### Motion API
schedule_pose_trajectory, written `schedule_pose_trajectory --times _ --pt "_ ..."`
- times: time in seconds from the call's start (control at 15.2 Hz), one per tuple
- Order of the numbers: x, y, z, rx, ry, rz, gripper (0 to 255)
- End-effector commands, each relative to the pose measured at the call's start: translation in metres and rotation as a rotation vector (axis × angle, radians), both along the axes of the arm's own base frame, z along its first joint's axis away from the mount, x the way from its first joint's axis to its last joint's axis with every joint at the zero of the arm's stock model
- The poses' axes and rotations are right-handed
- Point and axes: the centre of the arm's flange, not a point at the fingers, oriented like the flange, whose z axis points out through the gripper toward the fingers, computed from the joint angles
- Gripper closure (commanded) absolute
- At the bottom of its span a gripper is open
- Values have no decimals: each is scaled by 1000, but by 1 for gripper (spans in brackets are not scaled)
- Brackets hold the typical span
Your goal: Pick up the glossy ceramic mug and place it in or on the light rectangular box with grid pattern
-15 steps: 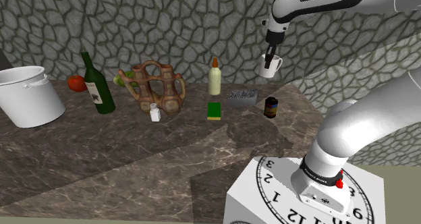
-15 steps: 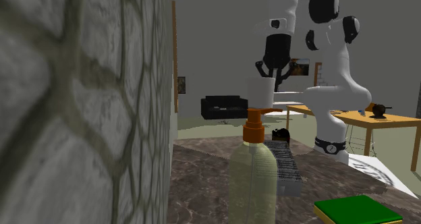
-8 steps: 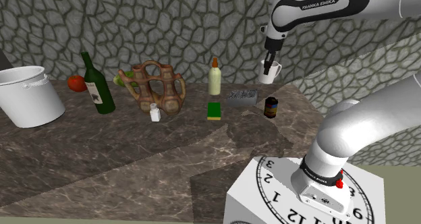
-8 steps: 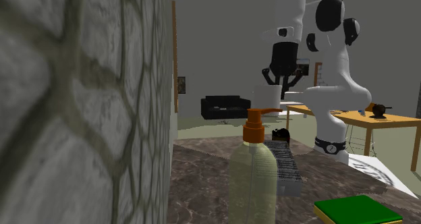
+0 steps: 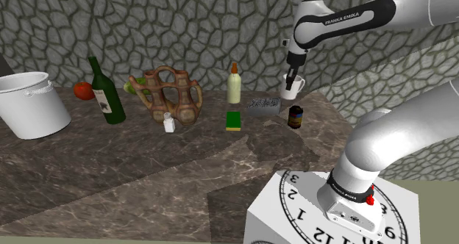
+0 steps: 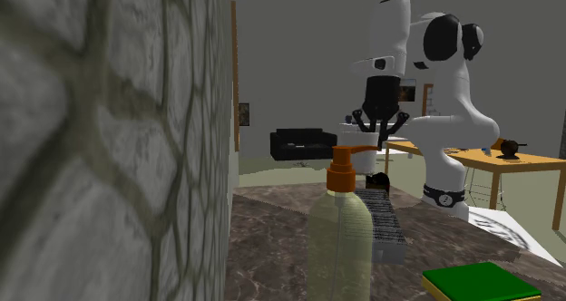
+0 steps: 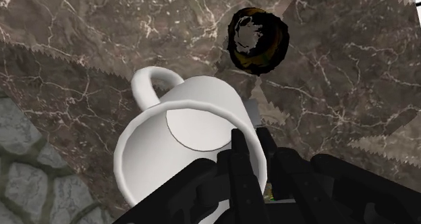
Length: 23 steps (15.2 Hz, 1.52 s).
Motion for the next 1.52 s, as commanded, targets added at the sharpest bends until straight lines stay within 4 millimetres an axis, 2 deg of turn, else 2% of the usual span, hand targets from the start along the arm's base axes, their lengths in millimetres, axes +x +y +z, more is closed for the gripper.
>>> schedule_pose_trajectory --times 0.0,0.2,0.66,0.73,1.06,1.32,1.45 --pt "0 0 -11 0 -1 0 255" --pt "0 0 -27 0 -1 0 255" --pt "0 0 -27 0 -1 0 255" --pt "0 0 -27 0 -1 0 0" --pt "0 0 -27 0 -1 0 0" --pt "-3 2 23 0 -1 0 0" --pt "-3 2 23 0 -1 0 0"
